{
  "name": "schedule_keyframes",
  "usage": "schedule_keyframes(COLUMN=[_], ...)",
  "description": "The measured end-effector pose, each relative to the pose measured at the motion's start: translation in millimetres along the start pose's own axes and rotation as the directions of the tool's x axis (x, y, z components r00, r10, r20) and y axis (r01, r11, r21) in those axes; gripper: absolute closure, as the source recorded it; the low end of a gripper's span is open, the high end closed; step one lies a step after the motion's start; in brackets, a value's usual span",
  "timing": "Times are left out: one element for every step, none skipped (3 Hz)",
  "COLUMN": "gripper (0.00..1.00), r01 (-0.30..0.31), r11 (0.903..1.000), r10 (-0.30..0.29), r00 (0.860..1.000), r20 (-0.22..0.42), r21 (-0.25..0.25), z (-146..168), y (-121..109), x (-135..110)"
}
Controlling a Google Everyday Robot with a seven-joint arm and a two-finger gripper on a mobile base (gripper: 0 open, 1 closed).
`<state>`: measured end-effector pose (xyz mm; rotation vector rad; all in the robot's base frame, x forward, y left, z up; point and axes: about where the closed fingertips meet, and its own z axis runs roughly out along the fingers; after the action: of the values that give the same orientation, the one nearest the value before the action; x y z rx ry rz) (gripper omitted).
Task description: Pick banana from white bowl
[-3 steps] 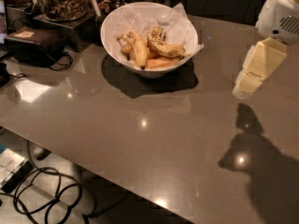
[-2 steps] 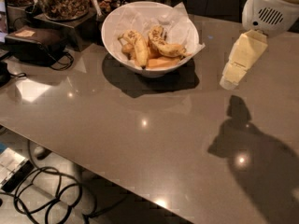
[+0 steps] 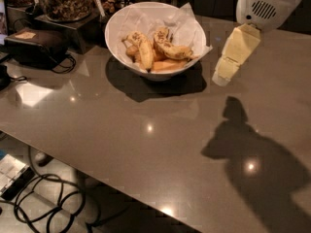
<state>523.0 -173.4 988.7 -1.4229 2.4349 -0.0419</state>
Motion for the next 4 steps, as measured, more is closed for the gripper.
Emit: schedule_keyframes(gripper=[0.00,0.00,0.00,0.00], r01=[-0.005,0.012,0.024,0.011], r11=[0.9999,0.9998,0.9997,0.9999], r10=[0.005,-0.012,-0.024,-0.011], r00=[1.000,1.000,1.000,0.998], r20=[0.007,-0.014,0.014,0.067], r21=[-0.011,-0.013,-0.001,-0.005], z=[4,15,15,14], y=[1,0,0,-5], x=[-42,-88,-99,-118])
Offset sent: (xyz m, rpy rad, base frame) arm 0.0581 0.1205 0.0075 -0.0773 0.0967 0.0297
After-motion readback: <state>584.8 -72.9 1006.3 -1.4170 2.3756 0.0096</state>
